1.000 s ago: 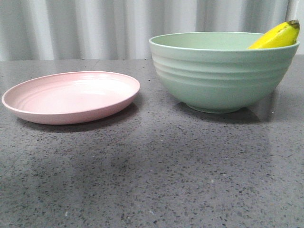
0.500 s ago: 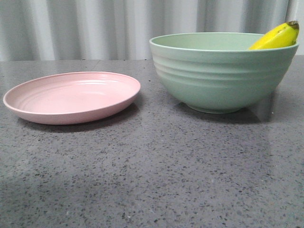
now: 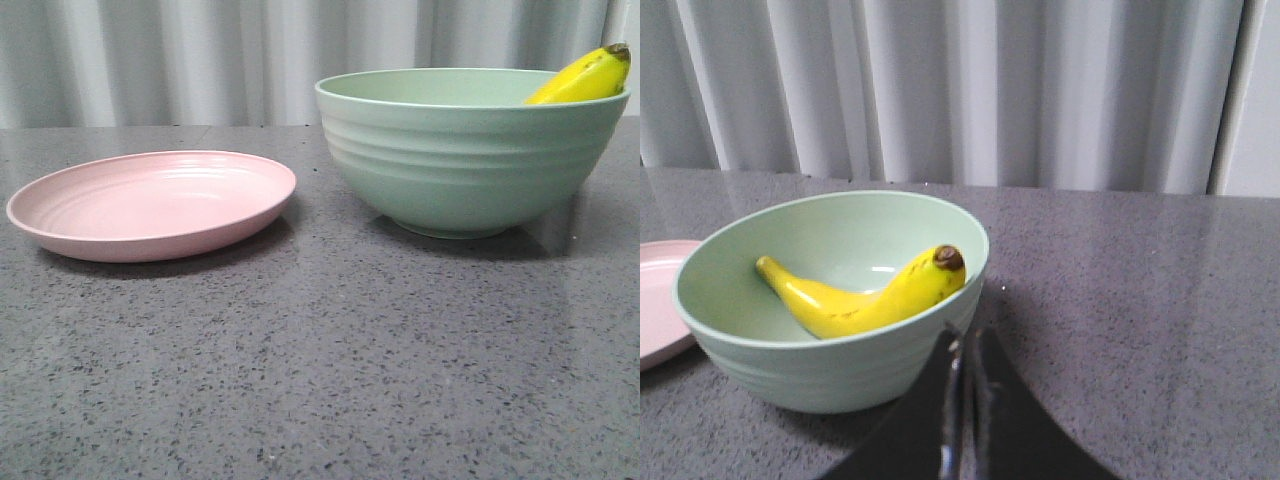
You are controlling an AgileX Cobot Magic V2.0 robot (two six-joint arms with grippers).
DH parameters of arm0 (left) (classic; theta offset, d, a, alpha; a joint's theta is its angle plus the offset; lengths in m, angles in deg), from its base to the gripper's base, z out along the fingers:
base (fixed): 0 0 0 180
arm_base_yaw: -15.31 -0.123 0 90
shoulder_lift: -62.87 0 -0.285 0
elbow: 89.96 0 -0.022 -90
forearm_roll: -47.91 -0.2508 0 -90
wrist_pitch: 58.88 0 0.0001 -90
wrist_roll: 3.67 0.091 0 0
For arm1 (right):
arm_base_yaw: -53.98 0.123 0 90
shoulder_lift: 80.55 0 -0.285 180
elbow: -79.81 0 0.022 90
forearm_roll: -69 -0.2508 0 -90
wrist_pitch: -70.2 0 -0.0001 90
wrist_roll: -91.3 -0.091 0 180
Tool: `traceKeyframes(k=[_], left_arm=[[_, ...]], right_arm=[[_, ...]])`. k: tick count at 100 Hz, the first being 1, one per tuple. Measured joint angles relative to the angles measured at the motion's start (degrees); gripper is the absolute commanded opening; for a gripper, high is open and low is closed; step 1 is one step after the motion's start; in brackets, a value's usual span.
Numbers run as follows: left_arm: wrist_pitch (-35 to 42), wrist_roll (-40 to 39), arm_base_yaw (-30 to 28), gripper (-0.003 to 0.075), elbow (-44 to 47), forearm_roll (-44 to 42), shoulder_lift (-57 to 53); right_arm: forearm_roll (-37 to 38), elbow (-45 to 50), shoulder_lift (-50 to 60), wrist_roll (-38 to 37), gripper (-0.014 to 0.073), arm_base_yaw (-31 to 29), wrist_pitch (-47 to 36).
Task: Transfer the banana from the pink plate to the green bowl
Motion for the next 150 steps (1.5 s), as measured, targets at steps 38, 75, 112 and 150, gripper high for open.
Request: traceKeyframes(k=[38, 75, 112, 150], left_arm=[[0.23, 0.00, 0.00, -0.0019, 3.79, 0.00, -0.38], [10.14, -3.88, -2.10, -0.0019, 8.13, -13.07, -0.38], [25.51, -22.60, -24.73, -0.0019, 15.89, -20.14, -1.65], [3.39, -28.45, -43.41, -0.0019, 15.89, -25.28, -3.70]], right_arm=[[0.00, 0.12, 0.10, 0.00, -0.0080, 0.00, 1.54], [0.04, 0.12, 0.10, 0.00, -0.0080, 0.00, 1.64], [0.13, 0.12, 0.10, 0.00, -0.0080, 0.00, 1.64], [0.13, 0.12, 0.10, 0.00, -0.0080, 0.00, 1.64]])
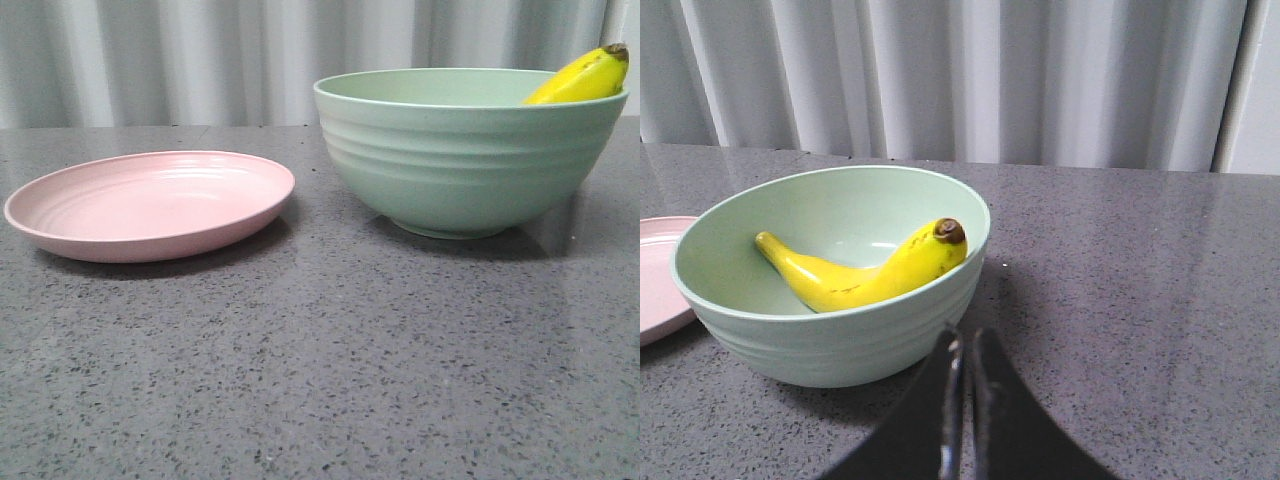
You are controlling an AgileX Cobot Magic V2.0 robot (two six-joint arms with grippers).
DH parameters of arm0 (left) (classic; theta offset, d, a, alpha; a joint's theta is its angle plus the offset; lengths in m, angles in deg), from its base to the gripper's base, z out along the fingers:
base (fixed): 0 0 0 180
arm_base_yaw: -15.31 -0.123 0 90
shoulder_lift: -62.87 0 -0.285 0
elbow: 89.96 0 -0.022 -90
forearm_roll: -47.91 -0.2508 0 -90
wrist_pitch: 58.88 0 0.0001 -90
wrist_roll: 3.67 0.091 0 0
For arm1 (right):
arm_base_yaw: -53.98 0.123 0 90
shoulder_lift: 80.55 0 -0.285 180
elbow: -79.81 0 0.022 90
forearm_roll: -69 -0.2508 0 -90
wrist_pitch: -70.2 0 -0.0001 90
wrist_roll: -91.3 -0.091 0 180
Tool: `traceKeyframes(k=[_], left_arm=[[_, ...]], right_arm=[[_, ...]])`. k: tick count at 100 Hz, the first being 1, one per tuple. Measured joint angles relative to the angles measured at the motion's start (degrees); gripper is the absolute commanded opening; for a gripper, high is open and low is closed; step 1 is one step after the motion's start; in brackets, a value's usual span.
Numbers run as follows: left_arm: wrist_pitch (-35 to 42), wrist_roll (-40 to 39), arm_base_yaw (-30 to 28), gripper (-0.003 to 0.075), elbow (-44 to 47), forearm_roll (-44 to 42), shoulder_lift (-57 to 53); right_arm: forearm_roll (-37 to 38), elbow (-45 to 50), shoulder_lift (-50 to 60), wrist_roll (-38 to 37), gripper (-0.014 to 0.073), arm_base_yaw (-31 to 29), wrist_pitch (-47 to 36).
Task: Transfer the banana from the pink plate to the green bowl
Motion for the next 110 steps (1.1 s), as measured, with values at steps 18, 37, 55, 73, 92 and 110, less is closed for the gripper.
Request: traceKeyframes(k=[18, 37, 55, 73, 92, 110], left_arm=[[-2.48, -0.10, -1.84, -0.0019, 0.00, -0.09, 0.00], [-2.48, -0.10, -1.84, -0.0019, 0.00, -0.09, 0.00], [-2.48, -0.10, -1.84, -0.0019, 0.00, -0.09, 0.00], [-2.48, -0.10, -1.84, -0.0019, 0.00, -0.09, 0.00], [-2.48, -0.10, -1.84, -0.0019, 0.00, -0.09, 0.00], [-2.52, -0.10, -1.84, -0.0019, 0.00, -0.09, 0.00]], right_arm=[[0.00, 0.00, 0.00, 0.00, -0.0080, 0.00, 0.00], [0.00, 0.00, 0.00, 0.00, -0.0080, 0.00, 0.00], [0.00, 0.00, 0.00, 0.00, -0.0080, 0.00, 0.00], [0.00, 0.00, 0.00, 0.00, -0.0080, 0.00, 0.00], [0.00, 0.49, 0.00, 0.00, -0.0080, 0.00, -0.24], [2.02, 5.35, 1.01, 0.00, -0.0080, 0.00, -1.09]])
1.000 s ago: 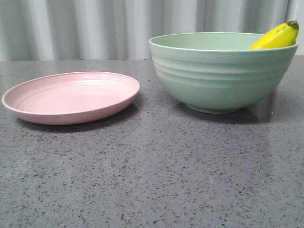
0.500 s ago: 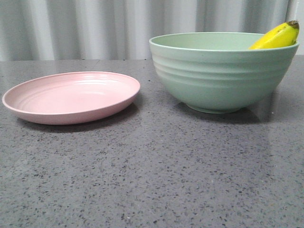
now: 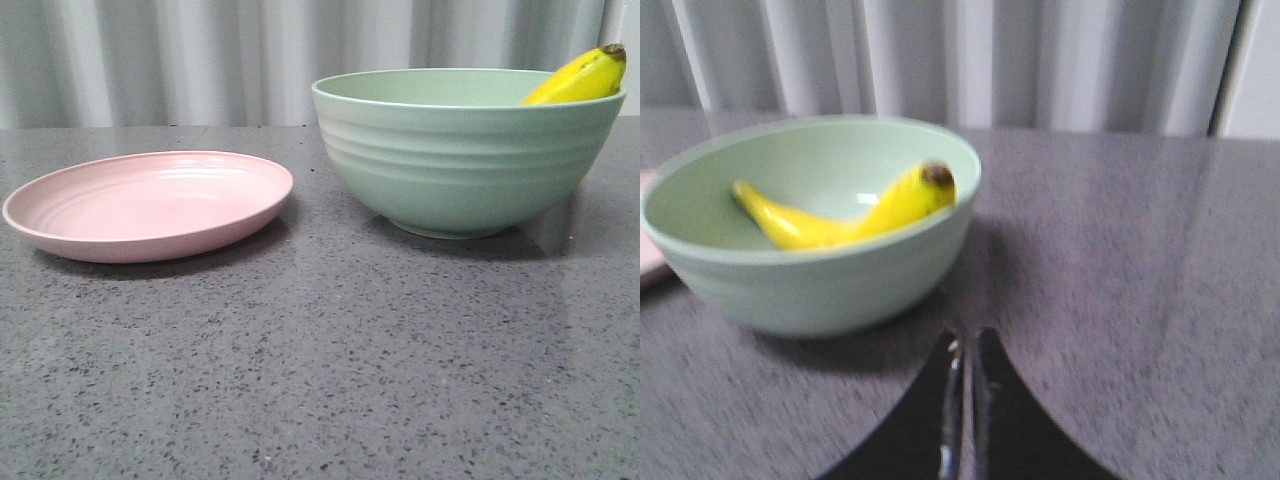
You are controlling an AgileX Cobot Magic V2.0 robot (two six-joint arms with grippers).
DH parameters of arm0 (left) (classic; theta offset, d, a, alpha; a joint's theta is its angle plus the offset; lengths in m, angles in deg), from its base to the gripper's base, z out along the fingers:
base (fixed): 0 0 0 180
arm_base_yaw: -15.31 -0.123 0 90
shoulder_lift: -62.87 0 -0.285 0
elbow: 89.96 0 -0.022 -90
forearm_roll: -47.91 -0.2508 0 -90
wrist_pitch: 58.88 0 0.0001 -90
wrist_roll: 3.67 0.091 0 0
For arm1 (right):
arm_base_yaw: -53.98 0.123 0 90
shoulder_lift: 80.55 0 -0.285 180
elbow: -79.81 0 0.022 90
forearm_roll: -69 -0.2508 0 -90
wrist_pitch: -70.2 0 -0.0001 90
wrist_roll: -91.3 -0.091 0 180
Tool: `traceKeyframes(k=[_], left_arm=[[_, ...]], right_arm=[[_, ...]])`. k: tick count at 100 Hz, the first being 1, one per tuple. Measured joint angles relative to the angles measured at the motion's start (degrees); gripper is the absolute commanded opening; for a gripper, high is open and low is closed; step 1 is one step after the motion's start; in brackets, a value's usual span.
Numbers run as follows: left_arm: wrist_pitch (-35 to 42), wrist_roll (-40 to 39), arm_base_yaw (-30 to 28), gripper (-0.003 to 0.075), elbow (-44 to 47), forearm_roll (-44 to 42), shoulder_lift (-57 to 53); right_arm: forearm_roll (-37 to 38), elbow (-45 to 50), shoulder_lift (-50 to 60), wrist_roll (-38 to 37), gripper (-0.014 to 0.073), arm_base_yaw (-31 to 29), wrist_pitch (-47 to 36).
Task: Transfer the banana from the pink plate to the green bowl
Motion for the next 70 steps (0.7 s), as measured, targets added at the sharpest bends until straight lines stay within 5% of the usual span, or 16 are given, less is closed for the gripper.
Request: traceKeyframes(k=[29, 50, 70], left_arm=[[0.00, 0.00, 0.00, -0.0019, 0.00, 0.00, 0.00], [0.00, 0.00, 0.00, -0.0019, 0.00, 0.00, 0.00], [0.00, 0.00, 0.00, -0.0019, 0.00, 0.00, 0.00]], right_arm=[[10.84, 14.78, 7.76, -10.44, -0.0080, -2.75, -16.28], [16.00, 14.78, 10.24, -18.90, -0.0080, -9.98, -13.89], [11.74, 14.78, 10.24, -15.14, -0.0080, -11.08, -3.88]])
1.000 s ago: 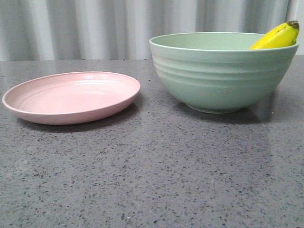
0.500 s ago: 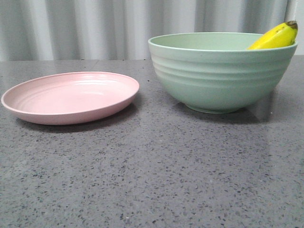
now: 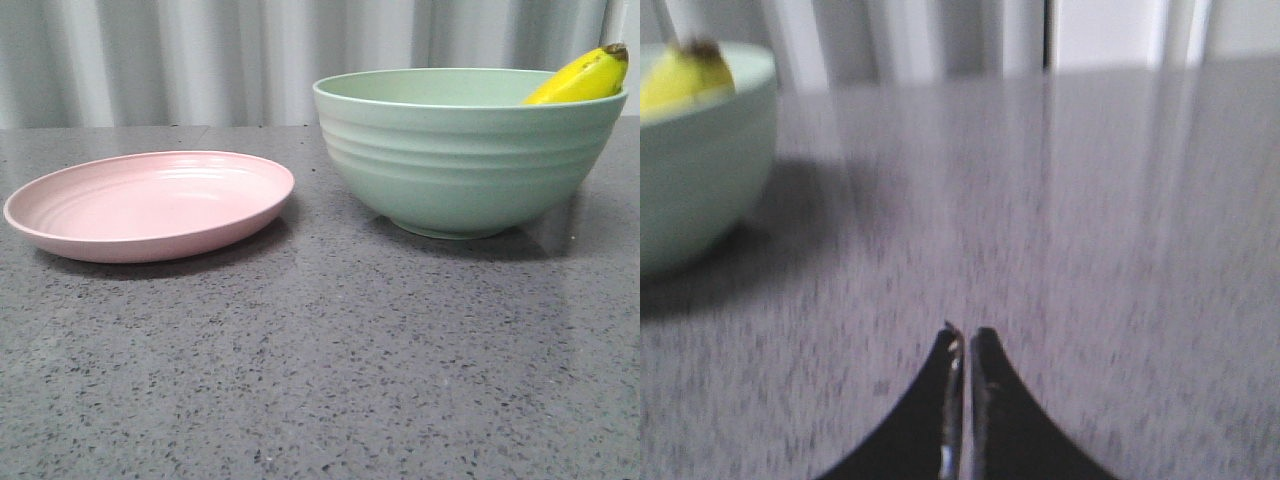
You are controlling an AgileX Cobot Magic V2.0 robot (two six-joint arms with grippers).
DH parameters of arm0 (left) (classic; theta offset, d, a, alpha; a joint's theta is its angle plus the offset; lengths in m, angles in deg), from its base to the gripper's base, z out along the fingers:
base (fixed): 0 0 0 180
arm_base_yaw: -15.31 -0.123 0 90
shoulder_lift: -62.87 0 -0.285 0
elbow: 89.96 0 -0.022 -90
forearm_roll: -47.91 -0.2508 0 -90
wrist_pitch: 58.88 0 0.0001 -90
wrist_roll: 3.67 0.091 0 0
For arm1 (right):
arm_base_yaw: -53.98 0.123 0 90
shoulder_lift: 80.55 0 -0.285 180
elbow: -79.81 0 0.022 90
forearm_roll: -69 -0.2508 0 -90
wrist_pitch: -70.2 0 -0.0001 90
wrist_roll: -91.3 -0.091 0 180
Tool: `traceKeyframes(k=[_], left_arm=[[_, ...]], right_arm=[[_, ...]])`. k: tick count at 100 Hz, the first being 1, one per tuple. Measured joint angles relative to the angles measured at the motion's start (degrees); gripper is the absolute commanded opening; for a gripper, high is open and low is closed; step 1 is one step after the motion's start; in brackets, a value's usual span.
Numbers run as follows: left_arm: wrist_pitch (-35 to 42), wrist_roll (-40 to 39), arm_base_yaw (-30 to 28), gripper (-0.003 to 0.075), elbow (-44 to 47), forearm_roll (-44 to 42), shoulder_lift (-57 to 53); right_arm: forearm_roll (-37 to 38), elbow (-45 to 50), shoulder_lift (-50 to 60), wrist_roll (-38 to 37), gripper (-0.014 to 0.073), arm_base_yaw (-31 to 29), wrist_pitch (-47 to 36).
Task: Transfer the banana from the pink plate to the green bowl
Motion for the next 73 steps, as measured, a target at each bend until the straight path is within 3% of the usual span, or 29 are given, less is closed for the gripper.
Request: traceKeyframes(k=[11, 73], left_arm=[[0.00, 0.00, 0.00, -0.0019, 0.00, 0.00, 0.00], [0.00, 0.00, 0.00, -0.0019, 0.00, 0.00, 0.00]], right_arm=[[-2.18, 0.00, 0.00, 3.34, -0.0080, 0.00, 4.39], [-2.41, 0.00, 0.00, 4.48, -0.0080, 0.00, 4.60]])
